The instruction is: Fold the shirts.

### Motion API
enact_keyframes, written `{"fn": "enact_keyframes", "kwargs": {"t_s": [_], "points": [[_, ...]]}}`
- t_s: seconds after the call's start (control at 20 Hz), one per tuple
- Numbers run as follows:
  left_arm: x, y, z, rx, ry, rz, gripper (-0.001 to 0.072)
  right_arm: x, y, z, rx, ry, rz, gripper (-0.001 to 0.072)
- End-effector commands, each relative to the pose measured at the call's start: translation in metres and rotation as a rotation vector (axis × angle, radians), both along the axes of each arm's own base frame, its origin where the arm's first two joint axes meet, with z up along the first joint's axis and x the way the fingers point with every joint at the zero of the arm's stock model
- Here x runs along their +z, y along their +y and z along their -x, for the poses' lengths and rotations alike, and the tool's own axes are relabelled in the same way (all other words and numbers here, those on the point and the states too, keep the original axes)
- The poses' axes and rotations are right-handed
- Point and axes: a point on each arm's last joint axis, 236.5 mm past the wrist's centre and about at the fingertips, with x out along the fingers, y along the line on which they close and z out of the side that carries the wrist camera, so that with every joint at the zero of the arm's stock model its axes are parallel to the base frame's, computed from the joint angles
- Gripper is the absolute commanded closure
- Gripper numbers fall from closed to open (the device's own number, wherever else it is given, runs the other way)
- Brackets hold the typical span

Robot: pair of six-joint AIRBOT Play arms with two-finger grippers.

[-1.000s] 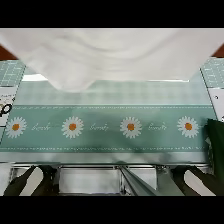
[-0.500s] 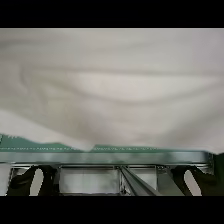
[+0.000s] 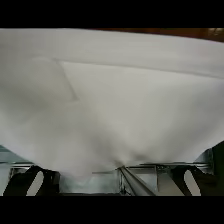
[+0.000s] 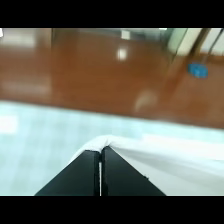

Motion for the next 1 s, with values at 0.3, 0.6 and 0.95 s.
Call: {"fn": "enact_keyframes", "kwargs": {"t_s": [0.3, 0.6, 0.95], "points": [[-0.224, -0.025, -0.24, -0.109, 0.353, 0.331, 0.0687, -0.212, -0.003, -0.216, 0.142, 0.295, -0.328, 0.0691], [-0.338, -0.021, -0.325, -0.047, 0.468, 0.477, 0.0686, -0.31, -0.015, -0.332, 0.168, 0.302, -0.468, 0.0691], [-0.399, -0.026, -0.329, -0.052, 0.592, 0.505, 0.0686, -0.352, -0.014, -0.375, 0.15, 0.38, -0.573, 0.0691]]}}
